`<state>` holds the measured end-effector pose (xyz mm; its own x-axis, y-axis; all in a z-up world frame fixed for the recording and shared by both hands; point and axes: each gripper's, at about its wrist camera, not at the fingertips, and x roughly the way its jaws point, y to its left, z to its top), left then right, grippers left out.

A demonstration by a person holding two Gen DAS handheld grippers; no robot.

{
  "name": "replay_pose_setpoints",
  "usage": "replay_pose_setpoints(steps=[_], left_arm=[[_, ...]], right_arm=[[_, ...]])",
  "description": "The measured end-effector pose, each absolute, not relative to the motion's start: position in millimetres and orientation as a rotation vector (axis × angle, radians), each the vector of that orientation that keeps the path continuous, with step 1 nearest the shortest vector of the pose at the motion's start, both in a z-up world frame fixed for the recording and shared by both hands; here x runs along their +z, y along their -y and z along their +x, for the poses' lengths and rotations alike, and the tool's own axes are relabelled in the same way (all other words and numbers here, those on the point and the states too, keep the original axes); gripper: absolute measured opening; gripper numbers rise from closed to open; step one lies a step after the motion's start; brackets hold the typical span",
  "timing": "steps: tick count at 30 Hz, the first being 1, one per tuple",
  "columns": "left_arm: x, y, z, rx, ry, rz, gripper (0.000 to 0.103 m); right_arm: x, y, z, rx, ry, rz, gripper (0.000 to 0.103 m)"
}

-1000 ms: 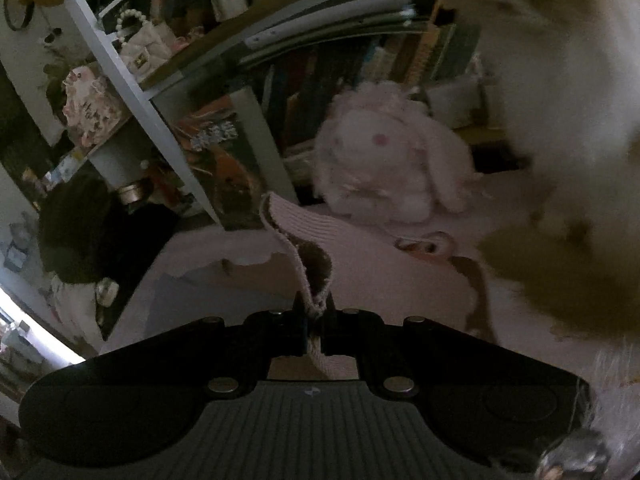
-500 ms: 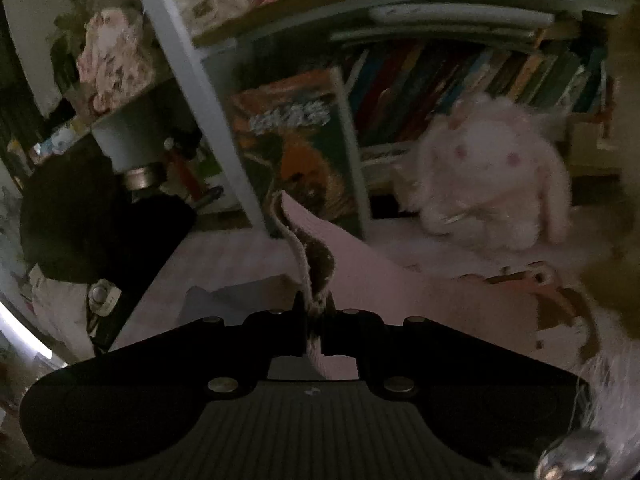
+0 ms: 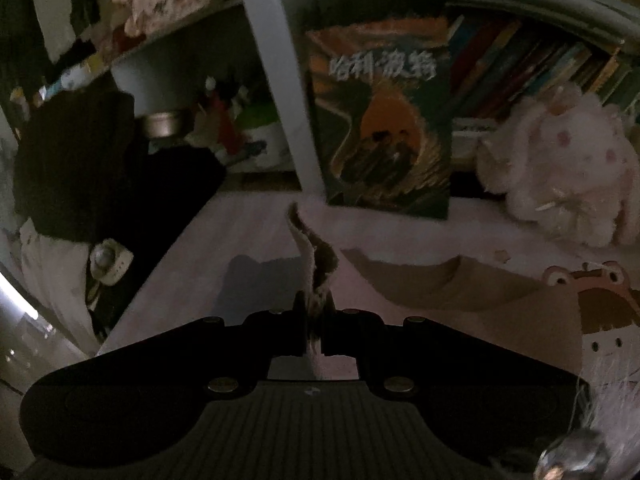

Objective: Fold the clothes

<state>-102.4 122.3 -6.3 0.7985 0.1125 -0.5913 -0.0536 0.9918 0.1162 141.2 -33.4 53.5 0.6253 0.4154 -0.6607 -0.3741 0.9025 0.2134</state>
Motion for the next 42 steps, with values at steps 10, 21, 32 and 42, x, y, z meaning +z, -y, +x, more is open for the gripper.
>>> replay_pose_setpoints(steps=[10,21,32,42], left_arm=[[-8.9,-135.0,-101.0,0.104,-0.653,0.085,0.095],[-13.8,-131.9,-81.3,0.035,-0.664,0.045,0.095],[-19.2,-116.9,-73.1,-0.028,-0.706,0.030,0.094],[-15.9,-111.2,-98.4,0.079,-0.794,-0.030,0.094]], right_arm=[[27.9,14.8,142.1,0.513,-0.835,0.043,0.053],[29.8,79.1,66.5,0.453,-0.816,0.038,0.075],[13.4,195.8,-29.2,0.160,-0.868,0.033,0.077],[0.5,241.2,-75.0,0.189,-0.921,0.145,0.074]])
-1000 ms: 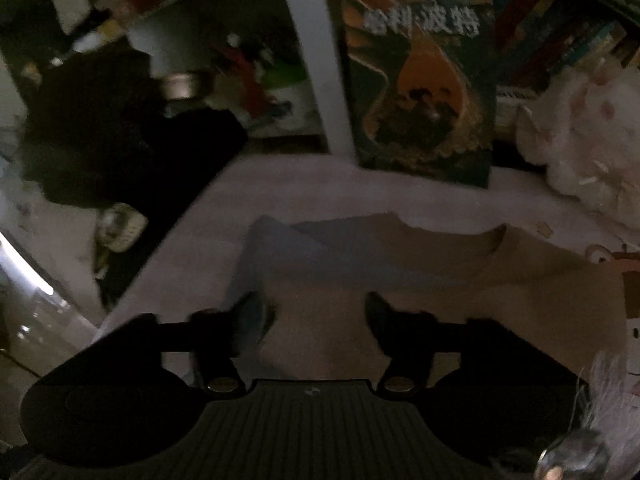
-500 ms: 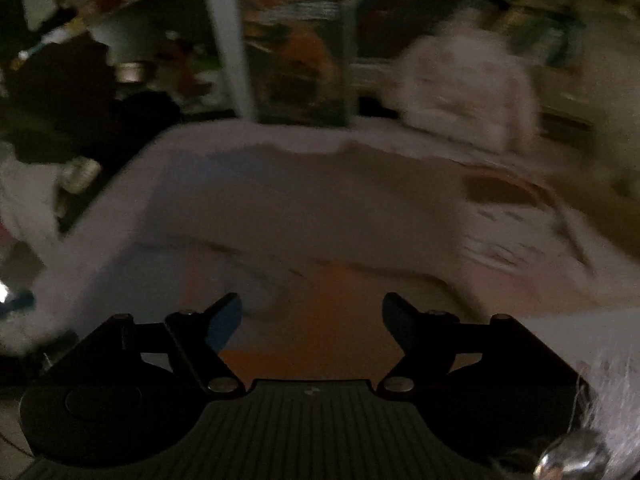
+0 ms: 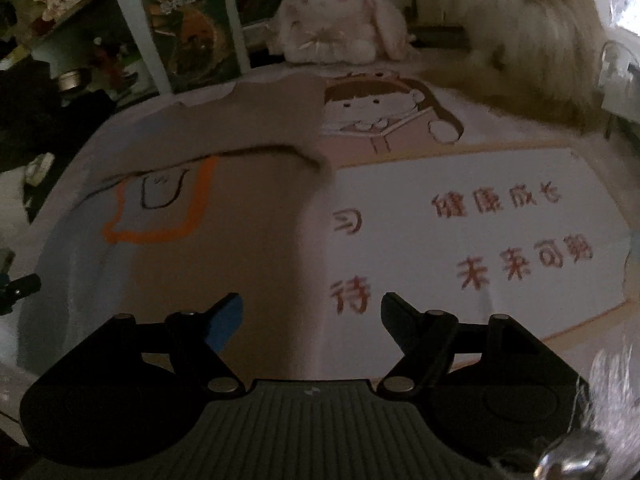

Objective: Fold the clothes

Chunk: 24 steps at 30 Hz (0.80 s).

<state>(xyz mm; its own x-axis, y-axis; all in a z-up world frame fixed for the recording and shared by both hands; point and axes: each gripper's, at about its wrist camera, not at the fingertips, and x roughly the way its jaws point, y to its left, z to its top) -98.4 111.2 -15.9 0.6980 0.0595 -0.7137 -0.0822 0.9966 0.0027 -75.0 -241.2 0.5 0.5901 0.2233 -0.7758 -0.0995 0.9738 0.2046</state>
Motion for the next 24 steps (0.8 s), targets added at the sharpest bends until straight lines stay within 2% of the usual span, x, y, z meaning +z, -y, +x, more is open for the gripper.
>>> replay_pose_setpoints(steps=[5,11,16,17,18,20,21,22,23,24], left_arm=[[-20.5,-126.6,-113.1,0.142,-0.858,-0.203,0.092],[-33.1,-141.8,-130.1,0.154,-0.902,-0.355,0.072],[-35.9,-142.5,-132.7,0.156,-0.892,-0.378,0.068],[-35.6,-142.0,-132.3,0.152,-0.889,-0.383,0.060],[-35.4,-141.5,-131.9,0.148,-0.886,-0.385,0.055],[-35.8,-139.7,-129.8,0.148,-0.881,-0.376,0.029],[-36.1,-139.5,-128.3,0.149,-0.883,-0.376,0.023],[-36.3,-139.8,-126.2,0.149,-0.890,-0.382,0.007],[-35.9,-140.1,-124.5,0.146,-0.894,-0.388,0.004],[-32.4,-139.7,-124.2,0.130,-0.886,-0.391,0.004]], right_arm=[[-5.1,240.6,-88.8,0.263,-0.935,0.156,0.072],[-12.2,238.1,-99.8,0.321,-0.953,0.149,0.060],[-15.6,236.1,-103.1,0.313,-0.961,0.115,0.052],[-15.4,235.6,-102.9,0.310,-0.963,0.112,0.049],[-15.3,234.8,-102.5,0.309,-0.964,0.112,0.041],[-15.3,231.7,-101.1,0.311,-0.965,0.108,0.032],[-15.4,229.9,-100.0,0.312,-0.967,0.106,0.024],[-15.6,227.8,-98.4,0.314,-0.970,0.108,0.019],[-15.9,225.8,-96.7,0.316,-0.973,0.110,0.013],[-15.4,224.3,-95.3,0.317,-0.975,0.116,0.011]])
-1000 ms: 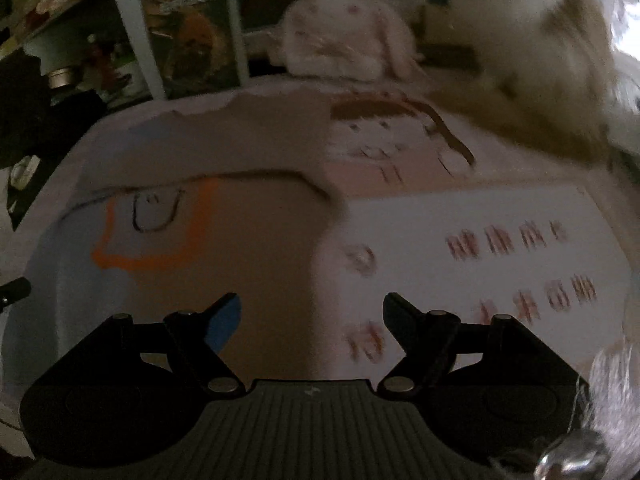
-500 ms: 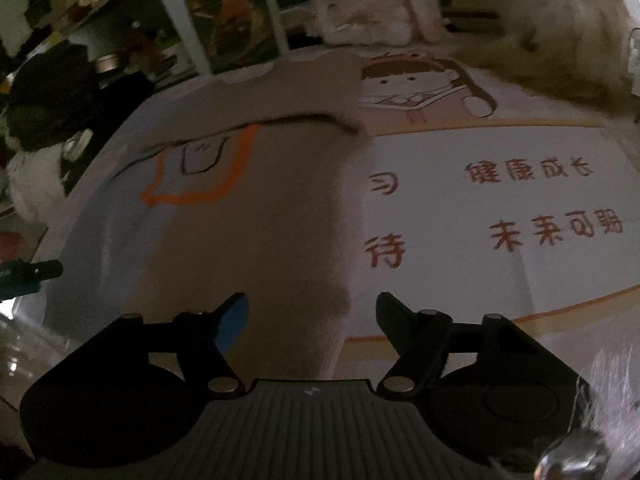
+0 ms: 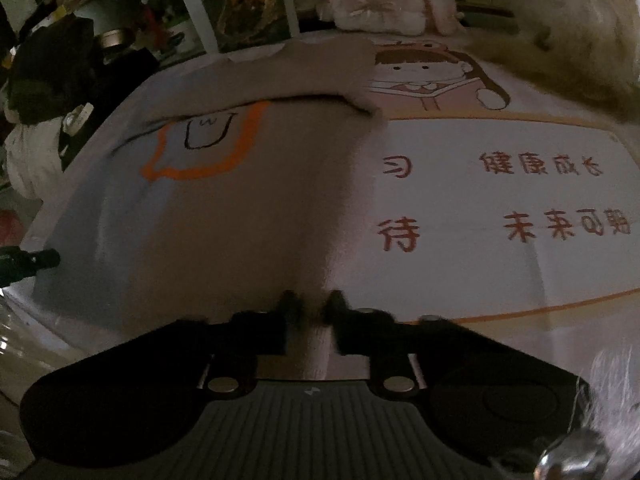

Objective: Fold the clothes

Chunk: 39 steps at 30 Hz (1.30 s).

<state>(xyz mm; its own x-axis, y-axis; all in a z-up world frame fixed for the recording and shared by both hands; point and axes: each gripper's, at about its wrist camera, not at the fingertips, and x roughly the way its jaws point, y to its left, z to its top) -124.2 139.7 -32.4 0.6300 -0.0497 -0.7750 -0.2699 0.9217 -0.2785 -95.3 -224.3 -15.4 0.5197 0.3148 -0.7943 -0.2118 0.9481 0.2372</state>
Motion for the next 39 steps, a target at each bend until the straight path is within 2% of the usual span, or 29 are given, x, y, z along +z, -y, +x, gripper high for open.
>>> replay_pose_setpoints(steps=[4,10,12,14,16,18,21,22,23,24,30,33,39], left_arm=[[-7.0,-126.8,-128.6,0.045,-0.802,-0.336,0.004],[-20.3,-120.4,-119.0,0.029,-0.890,-0.274,0.008],[-23.8,-125.2,-120.1,0.027,-0.902,-0.291,0.015],[-28.7,-133.8,-121.5,0.018,-0.922,-0.356,0.037],[-32.1,-140.5,-123.9,0.015,-0.924,-0.410,0.046],[-34.1,-145.7,-126.2,0.012,-0.918,-0.455,0.048],[-36.4,-150.6,-123.0,-0.004,-0.914,-0.499,0.043],[-37.7,-152.7,-120.4,-0.005,-0.917,-0.508,0.028],[-39.7,-154.3,-116.1,-0.005,-0.930,-0.515,0.010],[-40.4,-154.4,-112.2,-0.004,-0.940,-0.505,0.006],[-13.2,-129.1,-110.1,-0.096,-0.855,-0.260,0.004],[-12.5,-123.6,-110.3,-0.125,-0.872,-0.200,0.004],[-26.8,-145.4,-103.3,-0.132,-0.954,-0.343,0.006]], right_arm=[[7.3,222.0,-101.2,0.371,-0.880,0.188,0.010],[9.7,224.2,-92.8,0.357,-0.915,0.237,0.010],[2.3,224.8,-91.0,0.340,-0.942,0.245,0.011],[-4.9,226.5,-91.0,0.319,-0.965,0.264,0.016],[-11.0,229.6,-90.8,0.298,-0.982,0.289,0.021],[-16.5,233.2,-90.6,0.278,-0.996,0.309,0.024],[-19.9,235.7,-89.3,0.265,-1.000,0.330,0.024],[-19.6,235.2,-88.4,0.265,-1.000,0.332,0.024],[-19.0,233.5,-87.0,0.266,-1.002,0.327,0.017],[-19.0,231.8,-86.1,0.270,-1.004,0.320,0.012],[3.0,237.9,-101.6,0.231,-0.889,0.332,0.010],[8.9,241.9,-107.8,0.220,-0.895,0.325,0.010],[-4.6,239.8,-102.9,0.216,-0.959,0.324,0.011]])
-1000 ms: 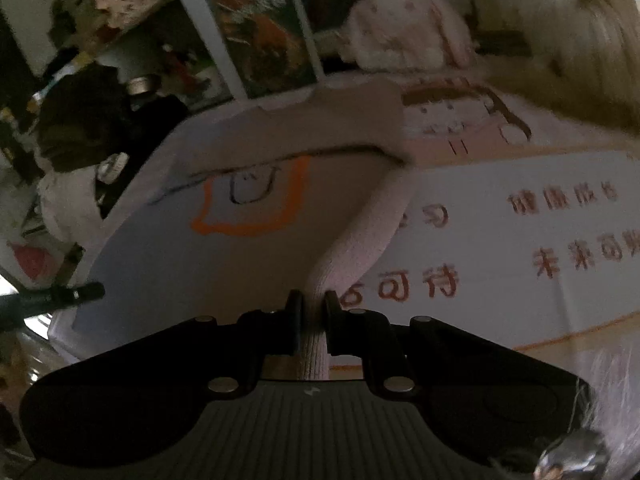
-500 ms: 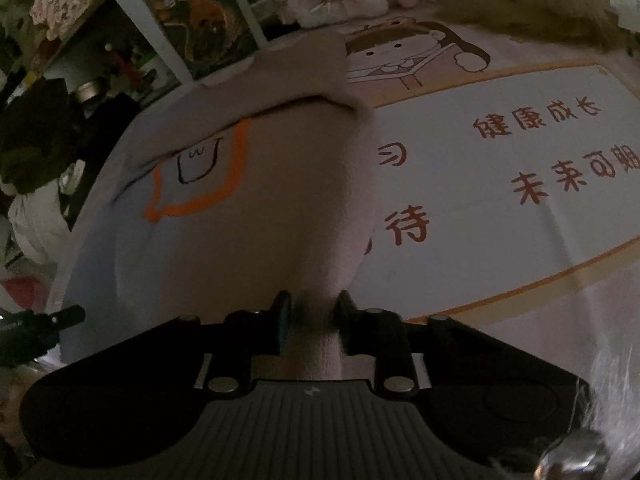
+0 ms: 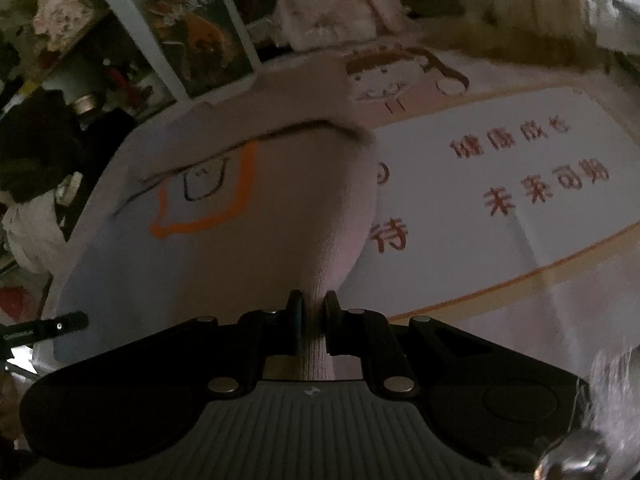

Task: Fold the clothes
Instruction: 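Lift both sweater sides with both grippers and fold them toward the collar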

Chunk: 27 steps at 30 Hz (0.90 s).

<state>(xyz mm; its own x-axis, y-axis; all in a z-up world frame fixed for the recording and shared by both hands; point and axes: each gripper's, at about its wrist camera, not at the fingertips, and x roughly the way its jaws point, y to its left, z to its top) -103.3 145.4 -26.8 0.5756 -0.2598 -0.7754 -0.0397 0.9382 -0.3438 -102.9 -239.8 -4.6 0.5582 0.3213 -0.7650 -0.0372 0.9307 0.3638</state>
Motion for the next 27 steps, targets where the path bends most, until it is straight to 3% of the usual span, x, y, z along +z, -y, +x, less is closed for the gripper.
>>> replay_pose_setpoints(steps=[3,8,20,27], left_arm=[[-32.9,-154.9,-102.7,-0.125,-0.979,-0.424,0.010],[-41.7,-165.7,-104.1,-0.118,-1.007,-0.537,0.030],[-43.8,-162.6,-114.5,-0.105,-0.998,-0.637,0.031],[-47.3,-164.1,-123.9,-0.108,-0.969,-0.709,0.038]], right_arm=[[-13.9,244.0,-99.2,0.200,-0.993,0.358,0.015],[-21.4,251.9,-96.1,0.203,-1.010,0.412,0.022],[-20.9,251.1,-94.4,0.273,-1.018,0.368,0.023],[-21.3,252.0,-94.2,0.305,-1.014,0.341,0.023]])
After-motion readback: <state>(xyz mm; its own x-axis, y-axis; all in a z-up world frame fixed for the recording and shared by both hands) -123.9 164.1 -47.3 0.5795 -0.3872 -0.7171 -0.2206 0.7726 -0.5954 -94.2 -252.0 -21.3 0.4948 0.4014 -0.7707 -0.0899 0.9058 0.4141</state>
